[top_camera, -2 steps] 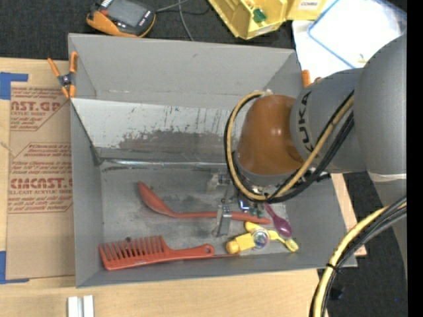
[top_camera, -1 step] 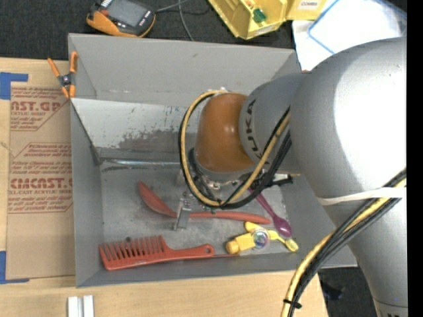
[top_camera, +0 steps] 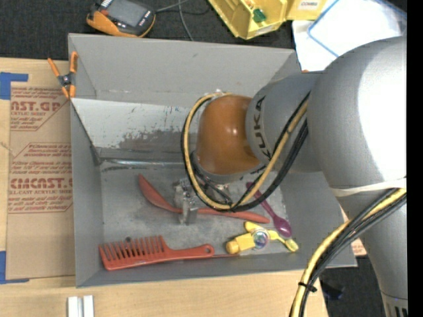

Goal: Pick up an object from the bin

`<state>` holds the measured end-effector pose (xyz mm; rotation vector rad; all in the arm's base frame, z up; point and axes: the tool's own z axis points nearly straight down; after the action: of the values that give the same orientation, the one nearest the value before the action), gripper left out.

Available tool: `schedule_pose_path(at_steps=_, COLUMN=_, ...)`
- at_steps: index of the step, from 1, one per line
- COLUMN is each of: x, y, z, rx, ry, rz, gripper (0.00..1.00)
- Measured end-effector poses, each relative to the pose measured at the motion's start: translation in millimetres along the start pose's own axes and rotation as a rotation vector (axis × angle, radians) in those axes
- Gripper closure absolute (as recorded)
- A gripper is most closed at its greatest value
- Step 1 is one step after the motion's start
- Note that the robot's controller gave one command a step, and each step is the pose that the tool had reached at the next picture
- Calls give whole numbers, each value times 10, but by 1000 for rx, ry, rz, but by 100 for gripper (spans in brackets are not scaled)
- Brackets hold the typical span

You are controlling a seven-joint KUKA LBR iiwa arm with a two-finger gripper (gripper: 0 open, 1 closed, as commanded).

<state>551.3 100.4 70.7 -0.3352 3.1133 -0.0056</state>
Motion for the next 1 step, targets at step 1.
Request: schedule_pose_path(at_steps=1, x=0, y=0, z=-1, rx=0, ry=0, rz=0, gripper=100)
